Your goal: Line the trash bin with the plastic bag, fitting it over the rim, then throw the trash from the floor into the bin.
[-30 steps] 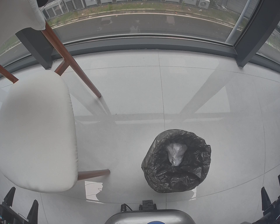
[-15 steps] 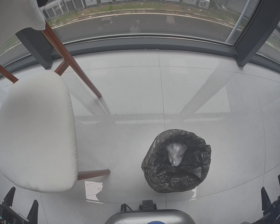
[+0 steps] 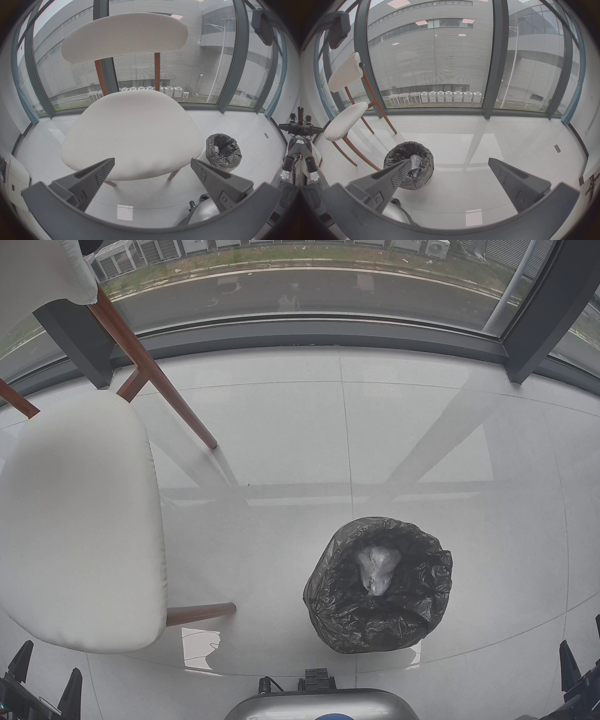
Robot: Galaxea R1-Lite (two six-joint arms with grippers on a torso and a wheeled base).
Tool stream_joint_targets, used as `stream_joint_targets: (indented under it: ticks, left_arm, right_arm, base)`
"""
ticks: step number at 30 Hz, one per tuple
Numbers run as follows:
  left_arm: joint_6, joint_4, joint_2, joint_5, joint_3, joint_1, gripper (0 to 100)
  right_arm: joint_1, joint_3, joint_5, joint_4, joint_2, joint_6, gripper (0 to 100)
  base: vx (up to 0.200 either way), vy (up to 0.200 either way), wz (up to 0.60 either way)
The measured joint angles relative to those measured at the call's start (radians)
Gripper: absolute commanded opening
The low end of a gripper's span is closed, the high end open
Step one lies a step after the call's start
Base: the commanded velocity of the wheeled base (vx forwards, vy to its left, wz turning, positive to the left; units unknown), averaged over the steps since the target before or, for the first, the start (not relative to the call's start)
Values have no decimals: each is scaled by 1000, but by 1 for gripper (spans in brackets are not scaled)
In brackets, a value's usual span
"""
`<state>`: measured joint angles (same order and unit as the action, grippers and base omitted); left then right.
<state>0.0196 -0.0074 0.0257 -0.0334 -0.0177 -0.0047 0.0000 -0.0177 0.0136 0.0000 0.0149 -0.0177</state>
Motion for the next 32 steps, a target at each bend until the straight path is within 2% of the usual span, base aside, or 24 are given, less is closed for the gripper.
stream_joint_targets:
  ticks: [32]
  left_arm:
    - [0, -1, 0, 0, 0, -1, 100]
  right_arm:
    - [-1, 0, -2, 0, 1, 0, 100]
  base:
    - [0, 0, 0]
